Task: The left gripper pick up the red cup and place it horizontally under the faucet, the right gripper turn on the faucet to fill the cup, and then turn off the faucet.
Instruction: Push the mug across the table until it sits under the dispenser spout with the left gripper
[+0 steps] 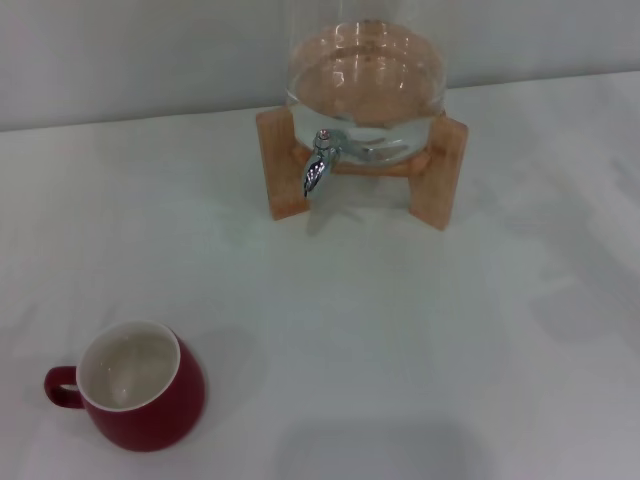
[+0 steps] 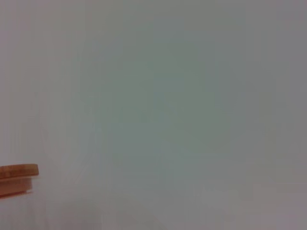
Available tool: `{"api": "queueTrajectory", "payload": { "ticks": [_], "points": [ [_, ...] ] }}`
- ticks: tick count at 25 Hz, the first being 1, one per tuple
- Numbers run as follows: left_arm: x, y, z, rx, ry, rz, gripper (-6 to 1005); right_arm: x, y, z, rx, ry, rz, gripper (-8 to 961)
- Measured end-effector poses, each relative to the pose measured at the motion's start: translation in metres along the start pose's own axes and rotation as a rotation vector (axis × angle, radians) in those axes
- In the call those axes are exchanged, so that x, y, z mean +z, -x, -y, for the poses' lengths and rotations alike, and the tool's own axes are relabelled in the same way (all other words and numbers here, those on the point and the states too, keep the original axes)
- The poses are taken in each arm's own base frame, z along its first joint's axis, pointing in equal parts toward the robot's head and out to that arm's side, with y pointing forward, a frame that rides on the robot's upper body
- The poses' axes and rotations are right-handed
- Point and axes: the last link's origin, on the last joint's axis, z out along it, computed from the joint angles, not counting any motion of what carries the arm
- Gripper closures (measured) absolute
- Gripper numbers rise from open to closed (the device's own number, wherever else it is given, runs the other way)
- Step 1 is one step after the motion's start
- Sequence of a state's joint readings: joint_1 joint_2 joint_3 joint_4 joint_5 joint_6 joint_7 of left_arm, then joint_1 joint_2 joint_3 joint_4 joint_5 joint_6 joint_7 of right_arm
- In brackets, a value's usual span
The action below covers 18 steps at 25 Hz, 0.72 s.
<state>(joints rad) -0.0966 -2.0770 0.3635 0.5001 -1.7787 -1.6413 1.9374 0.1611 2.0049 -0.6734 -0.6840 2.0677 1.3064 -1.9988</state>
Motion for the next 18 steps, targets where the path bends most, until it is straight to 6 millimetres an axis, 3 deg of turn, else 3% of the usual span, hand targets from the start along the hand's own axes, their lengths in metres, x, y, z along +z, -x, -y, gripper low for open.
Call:
{"api": "queueTrajectory", "payload": {
  "ticks": [18],
  "points": [
    [-0.0005,0.0008,-0.0007,-0.002,0.002,0.002,170,-0.0013,-0.0005,-0.0006,0.002,0.004,0.000,155]
  ]
}}
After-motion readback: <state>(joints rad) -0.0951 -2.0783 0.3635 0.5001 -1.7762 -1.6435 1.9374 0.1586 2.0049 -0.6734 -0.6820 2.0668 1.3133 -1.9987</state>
